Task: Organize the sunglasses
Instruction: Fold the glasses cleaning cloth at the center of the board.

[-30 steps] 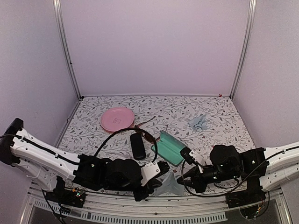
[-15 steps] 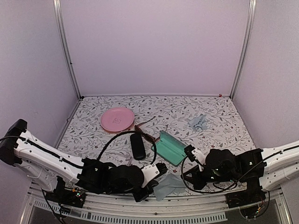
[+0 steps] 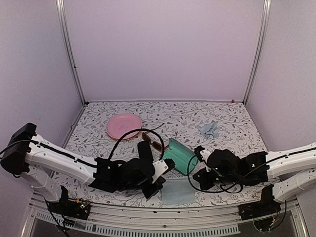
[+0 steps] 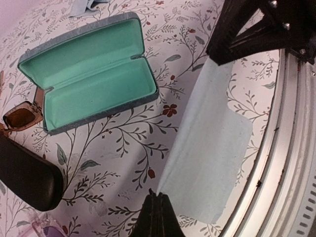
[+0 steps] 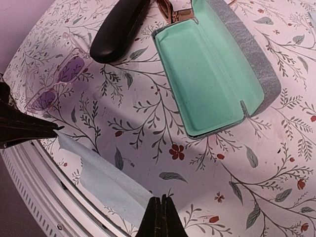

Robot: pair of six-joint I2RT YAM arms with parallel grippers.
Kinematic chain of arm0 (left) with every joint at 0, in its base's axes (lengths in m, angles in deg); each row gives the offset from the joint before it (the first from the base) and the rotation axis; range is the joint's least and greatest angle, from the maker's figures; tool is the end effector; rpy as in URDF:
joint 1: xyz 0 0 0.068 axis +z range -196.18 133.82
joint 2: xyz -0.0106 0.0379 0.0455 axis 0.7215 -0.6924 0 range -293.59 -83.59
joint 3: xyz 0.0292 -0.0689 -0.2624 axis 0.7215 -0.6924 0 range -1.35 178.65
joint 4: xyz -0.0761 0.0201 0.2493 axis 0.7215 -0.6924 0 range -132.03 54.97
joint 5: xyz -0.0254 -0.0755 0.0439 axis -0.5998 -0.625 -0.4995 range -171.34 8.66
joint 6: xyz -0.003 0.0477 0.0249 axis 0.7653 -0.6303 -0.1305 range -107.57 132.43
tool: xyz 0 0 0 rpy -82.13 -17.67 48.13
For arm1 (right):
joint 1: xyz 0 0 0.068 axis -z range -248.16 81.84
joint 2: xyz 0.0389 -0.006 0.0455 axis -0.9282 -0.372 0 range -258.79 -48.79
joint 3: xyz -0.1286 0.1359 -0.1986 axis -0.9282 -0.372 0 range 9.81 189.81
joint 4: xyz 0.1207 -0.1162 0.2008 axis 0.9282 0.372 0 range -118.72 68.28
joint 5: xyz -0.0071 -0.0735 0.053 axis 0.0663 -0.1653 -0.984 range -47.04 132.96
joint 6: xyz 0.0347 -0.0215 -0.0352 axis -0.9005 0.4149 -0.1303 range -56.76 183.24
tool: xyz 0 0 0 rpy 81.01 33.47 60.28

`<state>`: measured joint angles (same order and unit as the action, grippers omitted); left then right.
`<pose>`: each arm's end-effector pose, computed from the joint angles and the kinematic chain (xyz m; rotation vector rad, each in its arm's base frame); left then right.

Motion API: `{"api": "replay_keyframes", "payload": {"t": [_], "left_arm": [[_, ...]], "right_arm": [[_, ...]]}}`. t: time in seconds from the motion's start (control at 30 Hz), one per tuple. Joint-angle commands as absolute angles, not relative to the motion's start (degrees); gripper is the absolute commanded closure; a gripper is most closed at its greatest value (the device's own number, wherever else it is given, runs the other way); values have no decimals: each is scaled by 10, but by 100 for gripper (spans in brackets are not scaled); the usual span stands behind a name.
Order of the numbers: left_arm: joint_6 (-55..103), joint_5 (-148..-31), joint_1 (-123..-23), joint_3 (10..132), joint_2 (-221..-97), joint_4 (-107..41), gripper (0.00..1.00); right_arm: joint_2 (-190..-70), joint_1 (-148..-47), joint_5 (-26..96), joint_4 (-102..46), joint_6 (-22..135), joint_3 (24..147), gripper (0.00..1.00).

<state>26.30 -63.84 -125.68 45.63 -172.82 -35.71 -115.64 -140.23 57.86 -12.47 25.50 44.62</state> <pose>0.0683 -0.3100 0.1837 1.1277 2.0362 -0.4908 0.0790 0.2140 0.1962 -0.6083 2.3838 0.5812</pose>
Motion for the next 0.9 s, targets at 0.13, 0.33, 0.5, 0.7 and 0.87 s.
{"api": "replay_keyframes", "payload": {"t": [0.13,0.33,0.5,0.7,0.87], "left_arm": [[208,-688,-1203,458,-1756,-332,100],[177,-719,-1178,462,-1771,-319,100],[169,-746,-1176,465,-1791,-305,100],[174,-764,-1177,456,-1800,-291,100],[176,-775,-1180,445,-1794,-281,100]], "right_arm": [[-1208,-1344,565,-143,317,477,100],[-1247,-1315,540,-167,353,484,100],[-1270,-1312,506,-187,371,481,100],[-1262,-1312,481,-206,374,462,100],[-1242,-1313,448,-225,369,440,100]]}}
